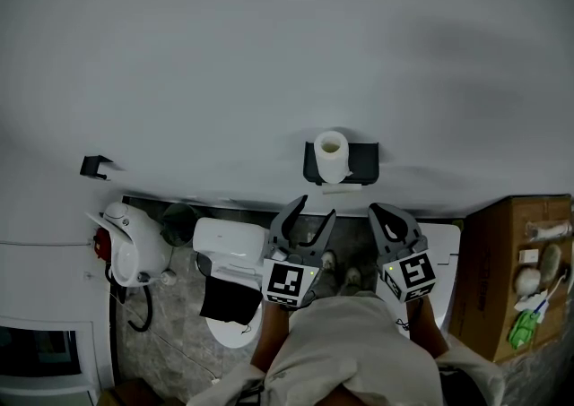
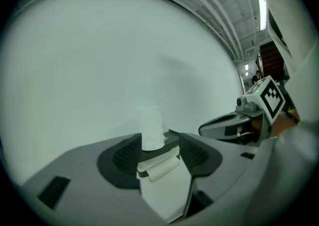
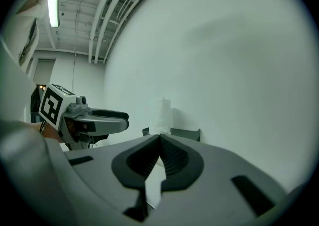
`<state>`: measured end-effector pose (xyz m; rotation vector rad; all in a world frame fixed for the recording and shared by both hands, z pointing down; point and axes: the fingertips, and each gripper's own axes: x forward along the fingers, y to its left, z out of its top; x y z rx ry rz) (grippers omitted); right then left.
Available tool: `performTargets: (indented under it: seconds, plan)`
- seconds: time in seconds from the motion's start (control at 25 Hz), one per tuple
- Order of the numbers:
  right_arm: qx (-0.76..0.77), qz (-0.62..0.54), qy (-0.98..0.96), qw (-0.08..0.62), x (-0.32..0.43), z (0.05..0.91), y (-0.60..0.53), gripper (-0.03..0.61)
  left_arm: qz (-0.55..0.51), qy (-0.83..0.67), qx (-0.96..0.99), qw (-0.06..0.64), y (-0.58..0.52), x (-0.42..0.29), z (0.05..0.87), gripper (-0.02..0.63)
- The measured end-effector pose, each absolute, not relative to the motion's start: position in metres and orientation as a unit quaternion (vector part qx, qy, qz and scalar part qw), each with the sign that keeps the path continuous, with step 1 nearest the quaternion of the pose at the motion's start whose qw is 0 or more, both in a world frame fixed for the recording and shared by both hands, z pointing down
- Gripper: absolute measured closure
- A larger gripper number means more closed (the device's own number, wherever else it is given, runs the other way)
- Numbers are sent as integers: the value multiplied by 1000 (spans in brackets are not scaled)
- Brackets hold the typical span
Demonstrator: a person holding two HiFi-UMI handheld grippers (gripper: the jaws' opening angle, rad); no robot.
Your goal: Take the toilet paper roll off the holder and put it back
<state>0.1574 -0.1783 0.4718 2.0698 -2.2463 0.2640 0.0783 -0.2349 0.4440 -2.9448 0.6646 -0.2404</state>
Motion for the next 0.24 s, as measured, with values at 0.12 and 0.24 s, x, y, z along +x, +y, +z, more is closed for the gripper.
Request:
performTargets:
  seconds: [0.12, 0.24]
  plan:
    - [674, 88, -732, 38, 159, 472, -179, 583, -86, 219, -970, 52, -235, 80, 446, 374]
    - [675, 87, -732, 37, 161, 470, -183, 583, -90, 219, -970, 53, -238, 82, 446, 376]
